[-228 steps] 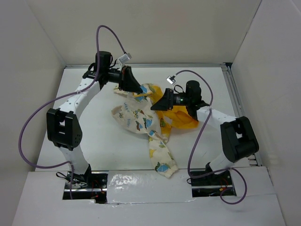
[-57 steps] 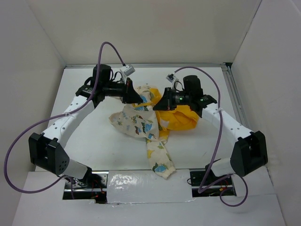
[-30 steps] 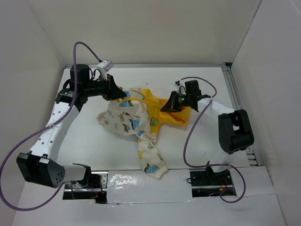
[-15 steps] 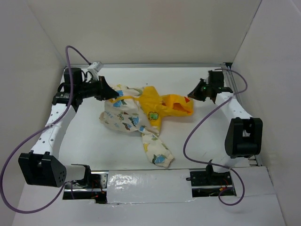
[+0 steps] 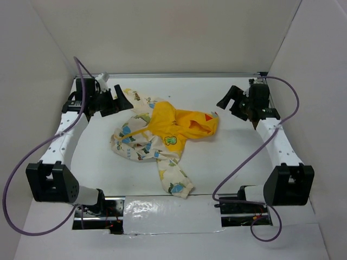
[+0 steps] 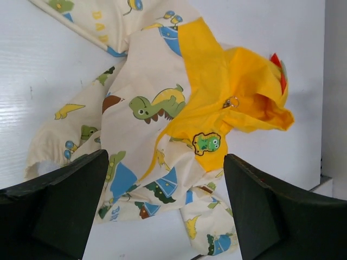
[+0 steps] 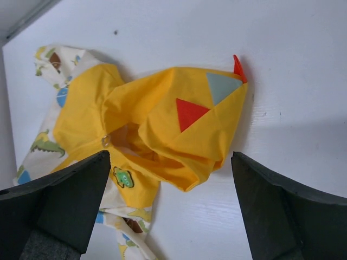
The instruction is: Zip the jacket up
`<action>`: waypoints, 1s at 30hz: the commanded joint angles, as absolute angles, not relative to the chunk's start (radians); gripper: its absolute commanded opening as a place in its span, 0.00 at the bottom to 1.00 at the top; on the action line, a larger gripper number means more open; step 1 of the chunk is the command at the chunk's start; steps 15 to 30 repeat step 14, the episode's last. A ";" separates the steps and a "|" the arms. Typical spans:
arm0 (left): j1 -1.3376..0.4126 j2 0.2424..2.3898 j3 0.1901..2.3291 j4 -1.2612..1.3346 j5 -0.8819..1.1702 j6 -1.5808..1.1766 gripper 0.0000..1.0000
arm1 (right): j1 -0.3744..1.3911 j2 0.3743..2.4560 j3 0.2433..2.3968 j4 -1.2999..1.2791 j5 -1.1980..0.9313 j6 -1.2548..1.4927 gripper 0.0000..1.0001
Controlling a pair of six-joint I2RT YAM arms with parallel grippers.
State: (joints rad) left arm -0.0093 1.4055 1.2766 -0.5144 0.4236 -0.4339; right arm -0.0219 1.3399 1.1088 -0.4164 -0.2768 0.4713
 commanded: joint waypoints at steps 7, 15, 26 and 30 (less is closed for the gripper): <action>-0.017 1.103 1.233 -0.551 0.428 -0.583 0.99 | -0.005 1.066 0.985 -0.367 -0.258 0.538 1.00; -0.041 0.956 1.071 -0.506 0.439 -0.601 0.99 | 0.023 0.830 0.916 -0.397 -0.094 0.503 1.00; -0.041 0.956 1.071 -0.506 0.439 -0.601 0.99 | 0.023 0.830 0.916 -0.397 -0.094 0.503 1.00; -0.041 0.956 1.071 -0.506 0.439 -0.601 0.99 | 0.023 0.830 0.916 -0.397 -0.094 0.503 1.00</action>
